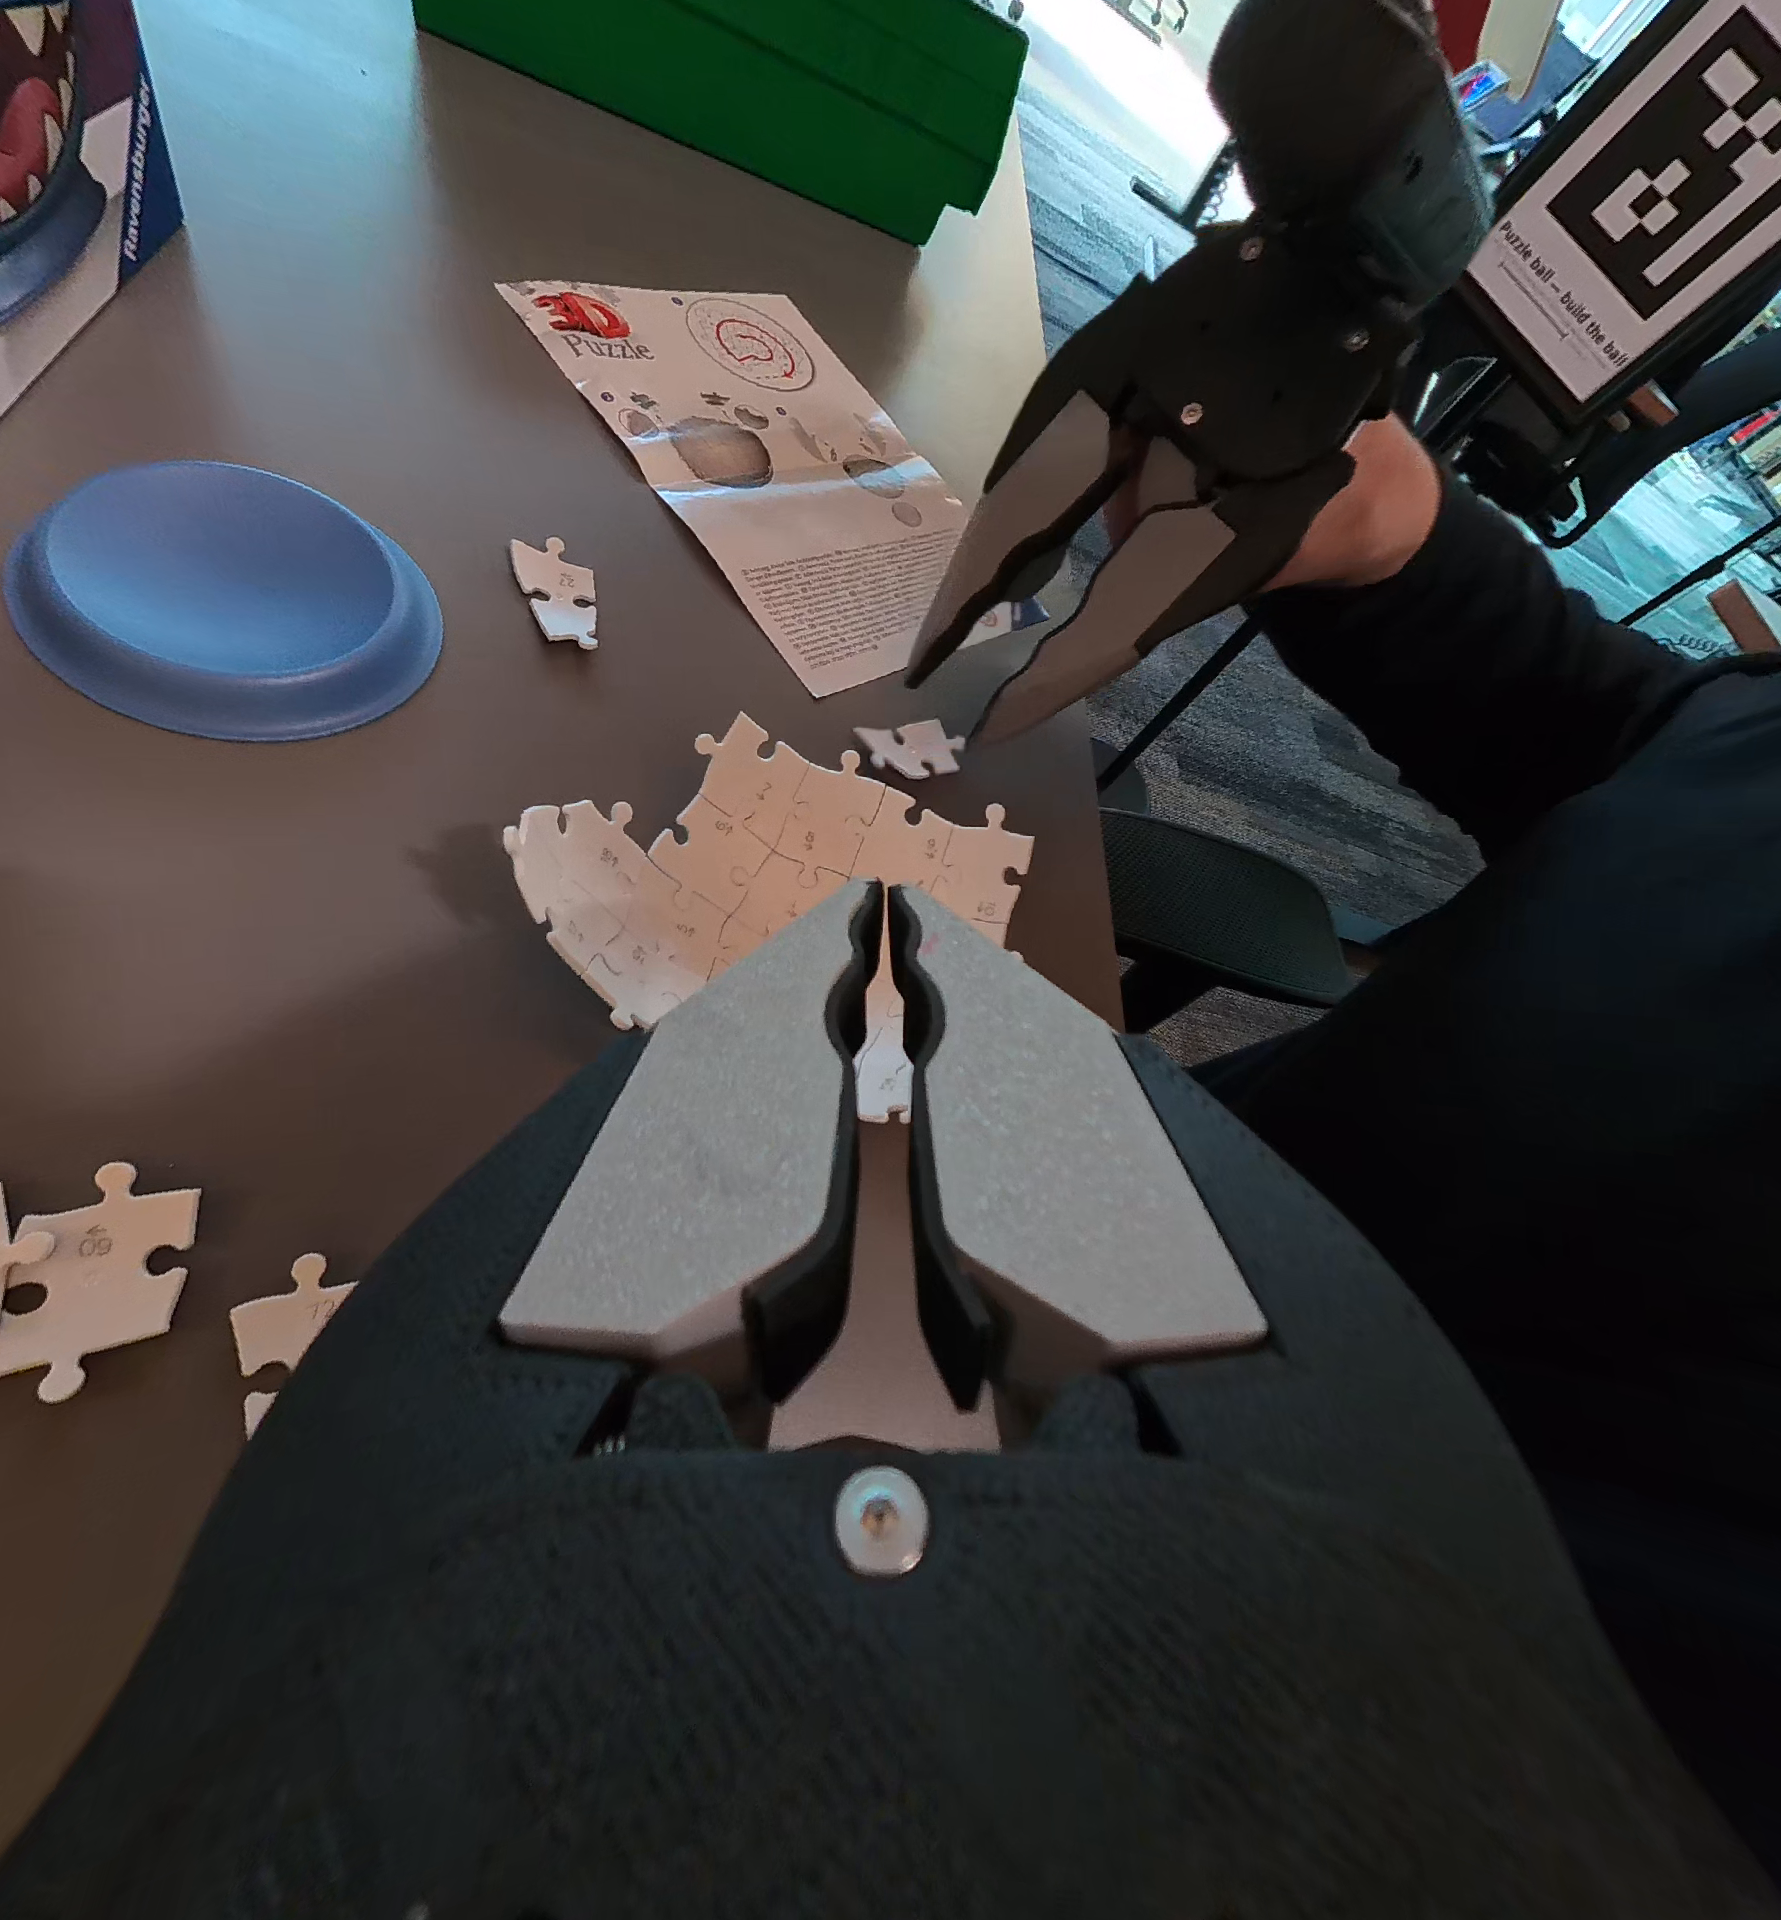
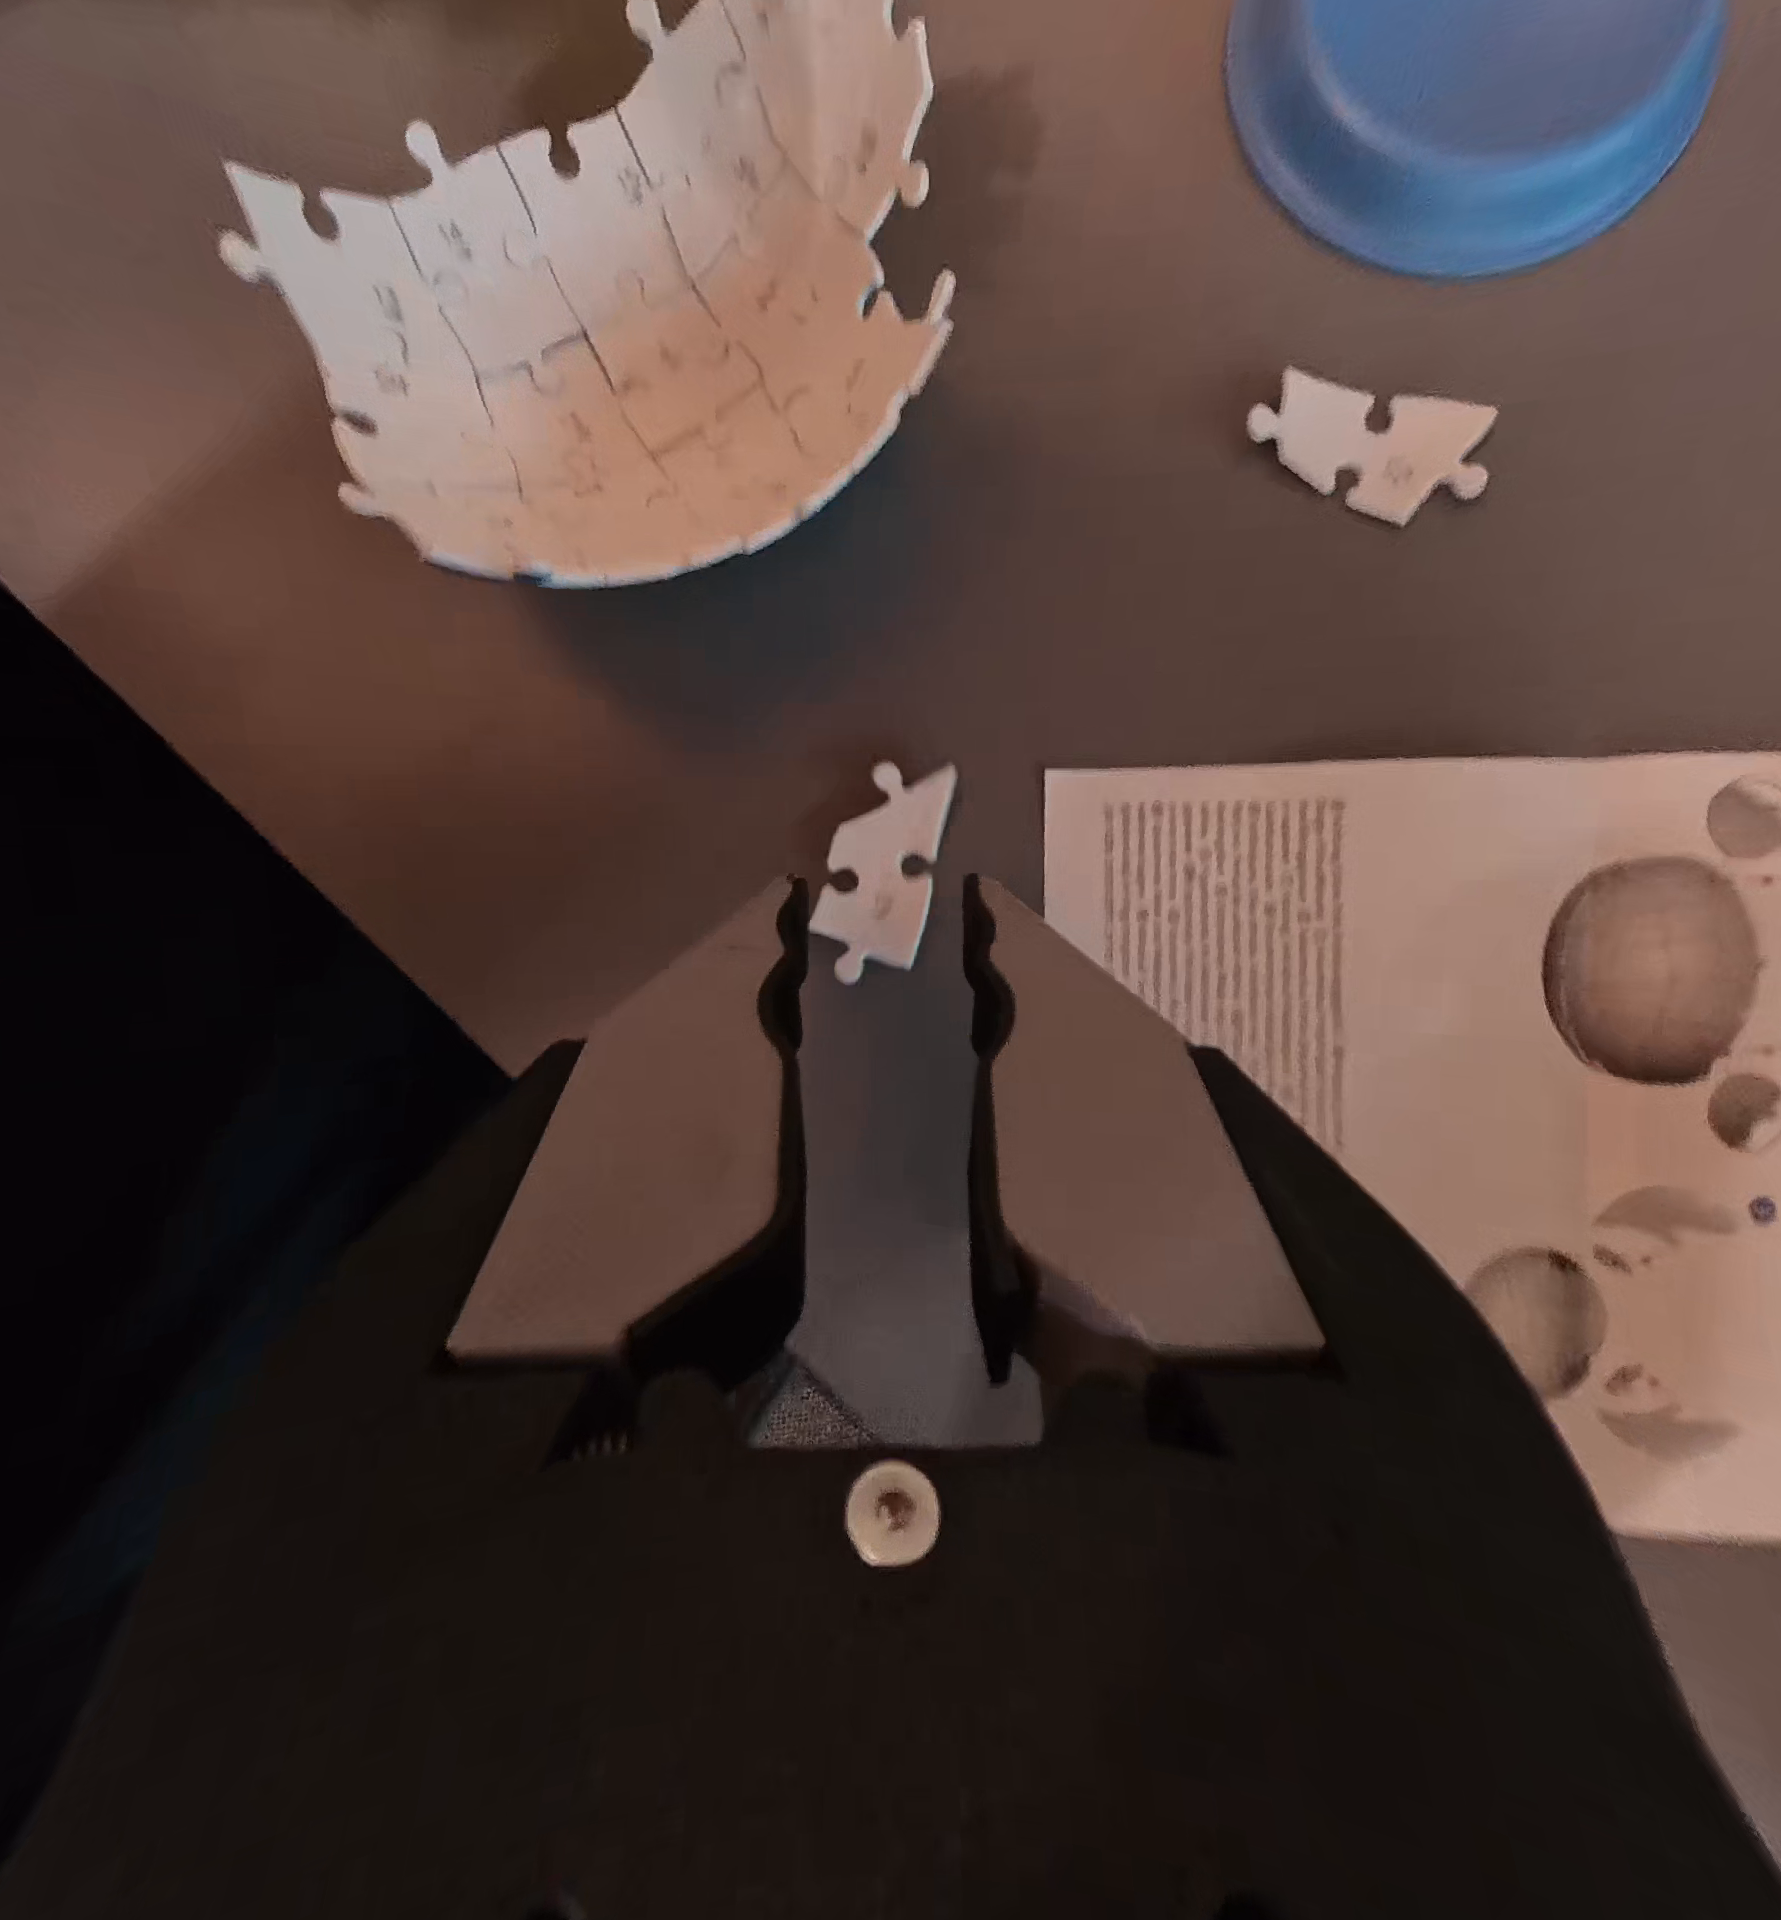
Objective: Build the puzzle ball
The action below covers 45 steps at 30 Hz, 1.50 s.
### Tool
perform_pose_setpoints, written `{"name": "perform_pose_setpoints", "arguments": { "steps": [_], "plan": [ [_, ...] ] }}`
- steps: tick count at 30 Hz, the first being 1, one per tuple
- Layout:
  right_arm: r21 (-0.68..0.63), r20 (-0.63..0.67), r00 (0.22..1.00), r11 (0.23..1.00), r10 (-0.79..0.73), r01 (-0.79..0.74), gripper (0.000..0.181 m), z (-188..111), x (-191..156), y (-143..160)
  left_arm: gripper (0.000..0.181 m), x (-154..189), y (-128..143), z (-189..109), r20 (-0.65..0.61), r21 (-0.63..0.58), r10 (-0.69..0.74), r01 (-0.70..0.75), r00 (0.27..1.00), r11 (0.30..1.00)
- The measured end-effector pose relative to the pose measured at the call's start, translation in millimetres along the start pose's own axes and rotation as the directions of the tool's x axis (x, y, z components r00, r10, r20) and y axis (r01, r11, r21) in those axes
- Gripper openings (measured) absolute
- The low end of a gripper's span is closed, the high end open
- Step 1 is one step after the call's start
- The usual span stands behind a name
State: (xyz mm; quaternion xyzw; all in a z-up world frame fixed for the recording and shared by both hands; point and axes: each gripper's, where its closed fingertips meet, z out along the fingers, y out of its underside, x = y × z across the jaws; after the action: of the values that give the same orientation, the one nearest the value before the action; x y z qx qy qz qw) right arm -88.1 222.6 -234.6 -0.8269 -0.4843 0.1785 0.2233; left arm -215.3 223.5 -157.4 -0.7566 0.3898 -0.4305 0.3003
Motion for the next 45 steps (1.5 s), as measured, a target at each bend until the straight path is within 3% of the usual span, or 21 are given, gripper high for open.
{"name": "perform_pose_setpoints", "arguments": {
  "steps": [3, 10, 18, 24, 30, 37, 38, 42, 45],
  "plan": [
    [-0.010, -0.027, 0.999, 1.000, 0.019, -0.019, 0.016, 15, 5, -2, 0.000, 0, 1, 1, 0.005, -0.006, 0.005, -0.005, 1.000, 1.000],
    [-0.036, -0.055, 0.998, 0.999, 0.010, -0.012, 0.017, 13, 6, 4, 0.000, -1, 2, 1, -0.006, -0.007, -0.010, 0.010, 1.000, 1.000],
    [-0.033, -0.055, 0.990, 0.992, -0.126, 0.124, 0.032, 13, 3, 5, 0.000, 0, 1, 0, -0.003, 0.001, -0.008, 0.008, 1.000, 1.000],
    [0.005, -0.029, 0.998, 0.998, -0.059, 0.059, 0.041, 13, -5, 3, 0.000, 1, 2, 1, -0.001, -0.003, -0.001, 0.001, 1.000, 1.000],
    [0.069, -0.082, 0.993, 0.993, -0.087, 0.093, 0.021, 13, 0, 5, 0.000, 1, 3, 3, -0.008, -0.012, -0.006, 0.005, 1.000, 1.000],
    [0.100, -0.100, 0.988, 0.987, -0.114, 0.124, 0.018, 12, 6, 3, 0.000, 2, 1, 4, -0.011, -0.003, -0.006, 0.006, 1.000, 1.000],
    [0.111, -0.102, 0.988, 0.986, -0.112, 0.123, 0.000, 10, 8, 1, 0.000, 3, 1, 4, -0.017, -0.002, -0.008, 0.008, 1.000, 1.000],
    [0.236, -0.075, 0.993, 0.966, -0.091, 0.106, 0.000, -12, 9, -26, 0.000, 6, -3, 10, -0.049, 0.010, -0.032, 0.032, 0.998, 0.999],
    [0.186, -0.124, 0.991, 0.979, -0.055, 0.078, 0.000, -11, 21, -25, 0.000, 8, -3, 16, -0.053, -0.003, -0.028, 0.028, 0.998, 1.000]
  ]
}}
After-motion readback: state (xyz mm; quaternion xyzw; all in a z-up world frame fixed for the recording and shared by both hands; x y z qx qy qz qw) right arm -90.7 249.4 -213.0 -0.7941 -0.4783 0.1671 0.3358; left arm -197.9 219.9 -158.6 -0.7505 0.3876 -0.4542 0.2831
